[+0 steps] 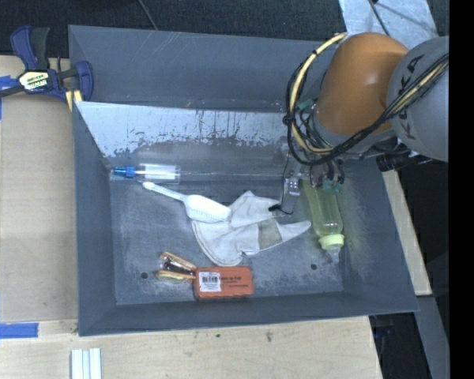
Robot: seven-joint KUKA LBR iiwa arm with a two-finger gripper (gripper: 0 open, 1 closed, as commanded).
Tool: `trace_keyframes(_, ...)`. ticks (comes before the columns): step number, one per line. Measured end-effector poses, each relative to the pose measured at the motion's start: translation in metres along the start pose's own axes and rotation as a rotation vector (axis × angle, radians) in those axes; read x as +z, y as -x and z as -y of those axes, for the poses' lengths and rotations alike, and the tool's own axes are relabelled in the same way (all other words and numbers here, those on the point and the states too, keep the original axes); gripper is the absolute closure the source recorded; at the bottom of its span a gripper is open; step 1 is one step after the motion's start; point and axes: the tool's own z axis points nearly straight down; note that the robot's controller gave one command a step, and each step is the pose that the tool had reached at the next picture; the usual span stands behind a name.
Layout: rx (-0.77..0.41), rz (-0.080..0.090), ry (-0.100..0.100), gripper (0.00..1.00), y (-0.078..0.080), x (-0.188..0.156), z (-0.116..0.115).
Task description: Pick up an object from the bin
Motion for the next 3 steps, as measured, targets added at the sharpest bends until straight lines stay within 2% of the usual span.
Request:
trace_keyframes(1,-0.049,0.002,0.0,0.0,-0.004,0.05,-0.002)
trace_keyframes(2,0.024,-0.004,0.0,0.0,-0.008,0.073,0.006)
trace_keyframes(3,-0.017,0.007,0.0,1.0,-0.011,0.097,-0.001)
